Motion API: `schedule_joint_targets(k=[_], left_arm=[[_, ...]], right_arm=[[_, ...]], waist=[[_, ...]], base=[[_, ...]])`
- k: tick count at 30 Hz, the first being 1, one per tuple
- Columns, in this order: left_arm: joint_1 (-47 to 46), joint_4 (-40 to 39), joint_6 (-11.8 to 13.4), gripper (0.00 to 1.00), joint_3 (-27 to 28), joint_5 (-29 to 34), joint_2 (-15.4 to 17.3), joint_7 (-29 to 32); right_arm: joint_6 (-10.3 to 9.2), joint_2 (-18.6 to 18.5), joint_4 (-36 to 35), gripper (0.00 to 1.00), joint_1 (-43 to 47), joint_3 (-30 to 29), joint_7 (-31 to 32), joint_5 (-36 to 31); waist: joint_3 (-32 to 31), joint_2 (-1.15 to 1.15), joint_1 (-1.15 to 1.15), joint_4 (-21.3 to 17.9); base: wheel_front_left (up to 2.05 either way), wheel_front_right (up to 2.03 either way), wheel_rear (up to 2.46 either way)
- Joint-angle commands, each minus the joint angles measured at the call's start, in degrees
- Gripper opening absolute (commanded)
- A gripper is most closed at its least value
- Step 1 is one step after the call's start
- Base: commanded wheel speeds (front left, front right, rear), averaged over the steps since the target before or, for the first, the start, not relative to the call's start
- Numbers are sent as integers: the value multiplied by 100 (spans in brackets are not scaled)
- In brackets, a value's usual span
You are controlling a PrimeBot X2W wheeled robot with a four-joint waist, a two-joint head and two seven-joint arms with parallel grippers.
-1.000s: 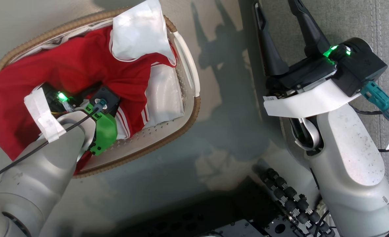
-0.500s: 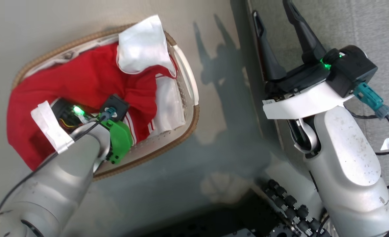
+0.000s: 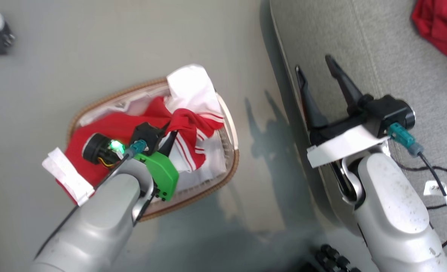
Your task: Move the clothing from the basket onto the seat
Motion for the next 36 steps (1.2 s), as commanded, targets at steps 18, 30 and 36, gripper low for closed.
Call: schedule_joint_targets(k=[18, 30, 36], left_arm=[[1797, -2204, -19, 0, 2310, 1041, -512, -5], [2169, -3145, -209, 0, 2913, 1510, -845, -5], [2069, -3254, -244, 0, 2926, 1580, -917, -5]], right_arm=[[-7, -26, 570, 100, 1223, -54, -1, -104], [-7, -25, 889, 100, 1836, -19, -1, -149], [-7, -25, 1035, 100, 2026, 154, -1, -220]], waist=[[-2281, 0, 0, 792], [-2944, 0, 0, 910], [-3102, 0, 0, 994]], base=[[0, 0, 0], [0, 0, 0], [0, 0, 0]])
